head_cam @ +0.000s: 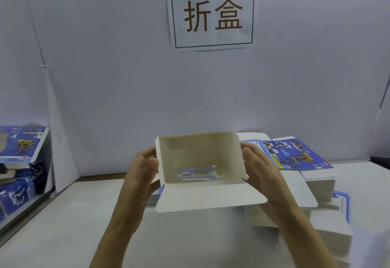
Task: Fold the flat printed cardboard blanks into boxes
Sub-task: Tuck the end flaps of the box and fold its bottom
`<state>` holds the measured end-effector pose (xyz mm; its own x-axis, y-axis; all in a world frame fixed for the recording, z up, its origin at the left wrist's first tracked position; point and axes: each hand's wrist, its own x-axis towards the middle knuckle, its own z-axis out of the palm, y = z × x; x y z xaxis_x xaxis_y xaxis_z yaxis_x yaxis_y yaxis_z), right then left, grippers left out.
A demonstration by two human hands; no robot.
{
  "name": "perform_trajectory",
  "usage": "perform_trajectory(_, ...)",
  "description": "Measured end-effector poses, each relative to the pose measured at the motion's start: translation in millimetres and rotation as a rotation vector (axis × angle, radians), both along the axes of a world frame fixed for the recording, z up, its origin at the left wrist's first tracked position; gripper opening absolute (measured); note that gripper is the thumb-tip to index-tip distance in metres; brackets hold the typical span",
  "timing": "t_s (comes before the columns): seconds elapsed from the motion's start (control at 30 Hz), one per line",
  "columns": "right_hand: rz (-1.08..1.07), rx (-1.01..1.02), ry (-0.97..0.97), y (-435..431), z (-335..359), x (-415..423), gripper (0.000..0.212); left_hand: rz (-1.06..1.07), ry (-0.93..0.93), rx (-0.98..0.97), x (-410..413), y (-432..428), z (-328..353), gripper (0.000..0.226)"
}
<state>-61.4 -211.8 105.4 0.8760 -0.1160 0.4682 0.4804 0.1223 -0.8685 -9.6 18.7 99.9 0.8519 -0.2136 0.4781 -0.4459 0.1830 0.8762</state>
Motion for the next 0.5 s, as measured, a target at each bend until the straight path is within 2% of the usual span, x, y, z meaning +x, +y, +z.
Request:
perform_trajectory(0.1, -0.017, 0.012, -0.018, -0.8, -0.4, 0.7, 0.026, 0.000, -0.031, 0.006, -2.0, -3.3, 3.4, 0.084)
perform_trajectory(0.23, 0.029, 0.017, -0.042, -4.2, -0.1, -0.2, 0.035, 0.010, -0.063, -0.014, -3.7, -4.2, 4.9, 0.072)
perform_trajectory(0.4, 0.002, -0.060, -0.011, -3.8, -0.9, -1.7, 0.045, 0.075, -0.115, -0.010, -7.1, -9.1, 8.2, 0.068)
perform_trajectory(0.5, 0.004, 0.023, 0.000, -2.7, -1.2, -0.8, 0.058, 0.085, -0.143, 0.011, -7.6, -11.2, 7.6, 0.064)
